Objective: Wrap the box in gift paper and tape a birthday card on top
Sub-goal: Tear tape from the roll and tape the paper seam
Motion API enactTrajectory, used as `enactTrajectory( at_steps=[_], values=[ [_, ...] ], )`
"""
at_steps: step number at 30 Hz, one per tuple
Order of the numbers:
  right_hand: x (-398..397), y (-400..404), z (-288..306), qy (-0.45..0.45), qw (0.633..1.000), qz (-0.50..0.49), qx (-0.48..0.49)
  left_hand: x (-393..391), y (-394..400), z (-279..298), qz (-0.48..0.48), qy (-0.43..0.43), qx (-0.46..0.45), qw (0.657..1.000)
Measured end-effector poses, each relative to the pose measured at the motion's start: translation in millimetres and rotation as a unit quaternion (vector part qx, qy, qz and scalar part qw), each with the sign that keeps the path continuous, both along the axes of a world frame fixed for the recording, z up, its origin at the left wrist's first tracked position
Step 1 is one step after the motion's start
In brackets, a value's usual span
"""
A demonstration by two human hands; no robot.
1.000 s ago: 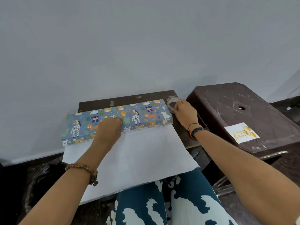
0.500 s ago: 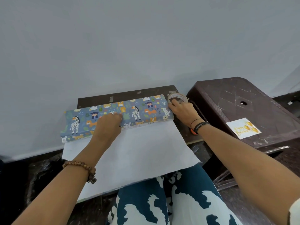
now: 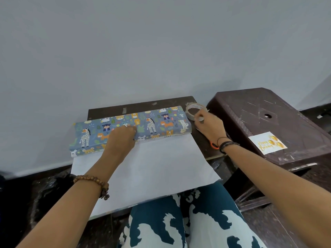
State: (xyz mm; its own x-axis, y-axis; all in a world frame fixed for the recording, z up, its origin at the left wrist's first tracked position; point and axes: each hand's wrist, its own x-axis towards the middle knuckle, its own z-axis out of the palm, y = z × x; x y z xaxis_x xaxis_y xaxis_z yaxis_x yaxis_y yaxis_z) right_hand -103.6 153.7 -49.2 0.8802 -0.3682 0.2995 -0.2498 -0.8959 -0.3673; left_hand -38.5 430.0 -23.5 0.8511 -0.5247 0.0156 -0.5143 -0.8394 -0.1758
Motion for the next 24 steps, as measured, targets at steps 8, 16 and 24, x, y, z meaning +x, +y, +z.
enactTrajectory(
  at_steps=[8,16,24],
  values=[
    [-3,14,28,-0.118,0.911,0.091,0.384,4,9,-15,0.014,0.013,-0.018,1.000],
    [8,65,26,-0.033,0.836,0.198,0.511,-2,33,-50,-0.059,0.004,-0.171,0.984],
    [11,93,8,0.011,0.849,0.199,0.490,-7,37,-67,-0.093,-0.154,-0.148,0.973]
  ],
)
